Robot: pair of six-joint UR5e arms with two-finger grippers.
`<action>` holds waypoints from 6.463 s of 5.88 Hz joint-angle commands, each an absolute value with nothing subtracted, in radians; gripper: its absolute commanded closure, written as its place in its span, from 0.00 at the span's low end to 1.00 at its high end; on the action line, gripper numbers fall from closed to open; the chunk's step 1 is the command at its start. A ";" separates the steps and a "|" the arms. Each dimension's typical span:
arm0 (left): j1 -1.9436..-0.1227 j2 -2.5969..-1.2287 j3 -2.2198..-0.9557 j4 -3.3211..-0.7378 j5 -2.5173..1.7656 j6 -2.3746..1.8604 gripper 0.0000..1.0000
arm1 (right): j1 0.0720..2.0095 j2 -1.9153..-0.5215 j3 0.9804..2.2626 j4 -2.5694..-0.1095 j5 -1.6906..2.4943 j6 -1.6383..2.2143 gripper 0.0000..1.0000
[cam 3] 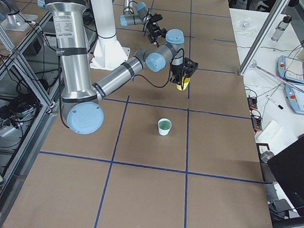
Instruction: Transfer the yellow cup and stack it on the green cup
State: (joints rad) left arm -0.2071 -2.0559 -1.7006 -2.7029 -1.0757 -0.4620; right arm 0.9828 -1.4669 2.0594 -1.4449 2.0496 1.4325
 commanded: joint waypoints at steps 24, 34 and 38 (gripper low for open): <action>-0.927 -1.945 -1.692 -1.841 -1.769 -0.609 0.00 | 1.404 -1.732 1.885 -1.361 2.326 0.631 0.00; -1.557 -1.623 -1.700 -1.399 -2.418 0.092 0.00 | 1.488 -1.677 1.821 -1.583 2.365 0.088 0.00; -1.557 -1.589 -1.680 -1.370 -2.362 0.158 0.00 | 1.483 -1.657 1.822 -1.637 2.365 0.084 0.00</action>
State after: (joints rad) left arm -1.5557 -1.5985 -1.6782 -1.3892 -2.3625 0.1576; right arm 1.4839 -1.6570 1.8242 -1.6349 2.3655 0.0857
